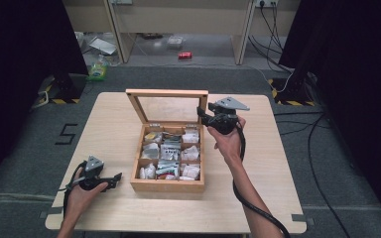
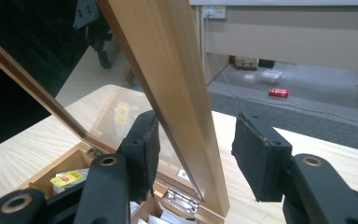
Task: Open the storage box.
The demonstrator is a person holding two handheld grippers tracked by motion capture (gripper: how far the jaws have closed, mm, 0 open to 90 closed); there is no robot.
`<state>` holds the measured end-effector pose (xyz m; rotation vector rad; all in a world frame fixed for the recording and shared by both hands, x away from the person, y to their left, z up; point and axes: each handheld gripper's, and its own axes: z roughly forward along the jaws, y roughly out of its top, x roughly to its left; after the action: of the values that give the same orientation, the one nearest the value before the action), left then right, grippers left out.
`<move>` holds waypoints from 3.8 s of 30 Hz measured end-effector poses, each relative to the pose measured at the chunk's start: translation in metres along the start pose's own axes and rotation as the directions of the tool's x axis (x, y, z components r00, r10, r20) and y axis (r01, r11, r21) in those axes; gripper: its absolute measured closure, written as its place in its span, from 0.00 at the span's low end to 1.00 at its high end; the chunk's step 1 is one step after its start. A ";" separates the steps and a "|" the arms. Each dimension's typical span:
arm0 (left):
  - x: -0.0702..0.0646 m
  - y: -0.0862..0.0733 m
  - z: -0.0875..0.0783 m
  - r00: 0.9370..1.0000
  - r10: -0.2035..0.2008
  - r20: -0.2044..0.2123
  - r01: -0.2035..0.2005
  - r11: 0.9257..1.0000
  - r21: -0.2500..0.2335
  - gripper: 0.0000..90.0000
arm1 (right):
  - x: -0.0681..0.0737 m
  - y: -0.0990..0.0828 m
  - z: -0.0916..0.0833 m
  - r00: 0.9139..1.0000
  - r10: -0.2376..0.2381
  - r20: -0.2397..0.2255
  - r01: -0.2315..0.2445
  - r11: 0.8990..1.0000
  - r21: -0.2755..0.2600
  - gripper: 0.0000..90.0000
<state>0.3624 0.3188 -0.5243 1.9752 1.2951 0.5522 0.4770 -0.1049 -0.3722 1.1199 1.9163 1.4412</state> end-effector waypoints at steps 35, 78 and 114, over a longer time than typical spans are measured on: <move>0.000 0.000 0.000 1.000 0.000 -0.001 0.000 1.000 -0.001 0.16 | -0.008 -0.012 0.031 0.997 0.022 0.076 -0.027 0.997 0.066 0.58; 0.000 0.000 0.000 1.000 0.000 0.000 0.000 1.000 0.000 0.16 | -0.008 -0.033 0.039 0.995 0.024 0.101 -0.039 0.988 0.151 0.58; 0.000 0.000 0.000 1.000 -0.001 0.001 0.001 1.000 -0.001 0.15 | 0.005 -0.039 -0.002 0.999 -0.007 -0.037 0.013 0.985 0.174 0.57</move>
<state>0.3624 0.3185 -0.5245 1.9740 1.2953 0.5512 0.4604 -0.1054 -0.4080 1.1670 2.1042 1.3170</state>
